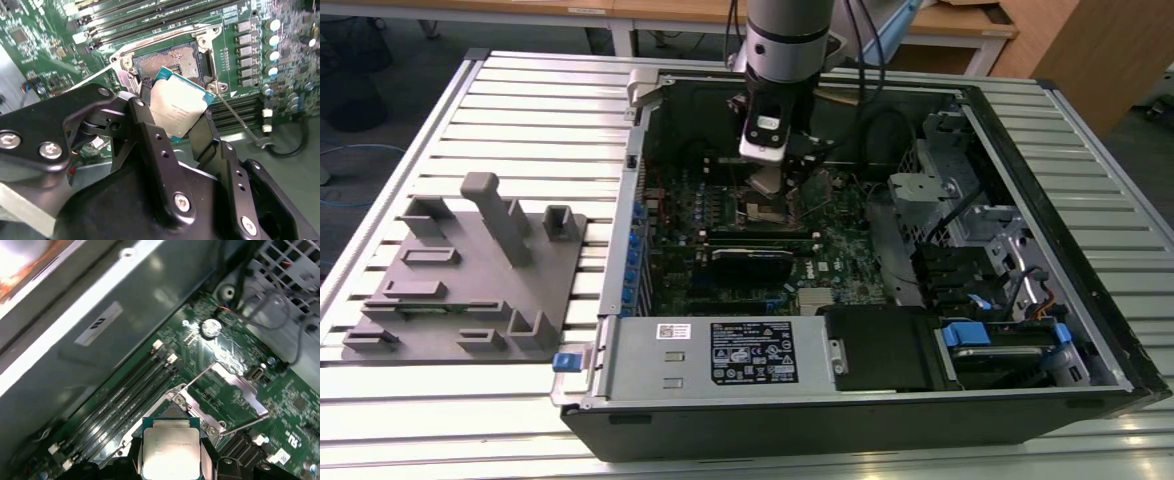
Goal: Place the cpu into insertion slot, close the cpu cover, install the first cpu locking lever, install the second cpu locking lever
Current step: 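Place the cpu into insertion slot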
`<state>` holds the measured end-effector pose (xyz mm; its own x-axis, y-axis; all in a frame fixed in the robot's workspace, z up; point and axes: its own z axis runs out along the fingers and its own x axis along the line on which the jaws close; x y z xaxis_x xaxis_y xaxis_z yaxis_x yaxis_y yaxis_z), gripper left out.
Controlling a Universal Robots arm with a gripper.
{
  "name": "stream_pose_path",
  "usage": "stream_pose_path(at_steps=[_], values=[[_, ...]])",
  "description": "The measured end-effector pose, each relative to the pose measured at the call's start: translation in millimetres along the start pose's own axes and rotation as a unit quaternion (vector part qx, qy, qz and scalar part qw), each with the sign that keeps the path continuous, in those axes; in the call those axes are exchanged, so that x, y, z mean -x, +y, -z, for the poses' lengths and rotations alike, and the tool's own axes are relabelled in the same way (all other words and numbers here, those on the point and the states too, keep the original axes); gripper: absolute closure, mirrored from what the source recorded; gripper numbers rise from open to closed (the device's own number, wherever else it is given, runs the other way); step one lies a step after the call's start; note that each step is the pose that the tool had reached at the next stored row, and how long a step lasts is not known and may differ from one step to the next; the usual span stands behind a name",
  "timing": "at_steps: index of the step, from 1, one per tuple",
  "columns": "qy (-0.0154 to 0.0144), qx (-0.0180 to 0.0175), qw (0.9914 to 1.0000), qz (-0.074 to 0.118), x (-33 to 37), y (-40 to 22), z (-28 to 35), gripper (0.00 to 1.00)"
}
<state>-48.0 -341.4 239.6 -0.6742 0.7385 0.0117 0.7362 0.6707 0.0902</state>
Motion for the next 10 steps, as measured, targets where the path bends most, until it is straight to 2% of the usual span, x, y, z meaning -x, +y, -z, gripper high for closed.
stream_pose_path(at_steps=[3,5,7,10], values=[[-0.0025,0.0003,0.99962,-0.028,0.0,0.0,-0.4,0.46],[-0.0041,0.0006,0.99895,-0.046,0.0,0.0,-0.7,0.46],[-0.0057,0.0008,0.99797,-0.063,0.0,-0.1,-1.0,0.46],[-0.0083,0.0011,0.99582,-0.091,0.0,-0.1,-1.4,0.46]])
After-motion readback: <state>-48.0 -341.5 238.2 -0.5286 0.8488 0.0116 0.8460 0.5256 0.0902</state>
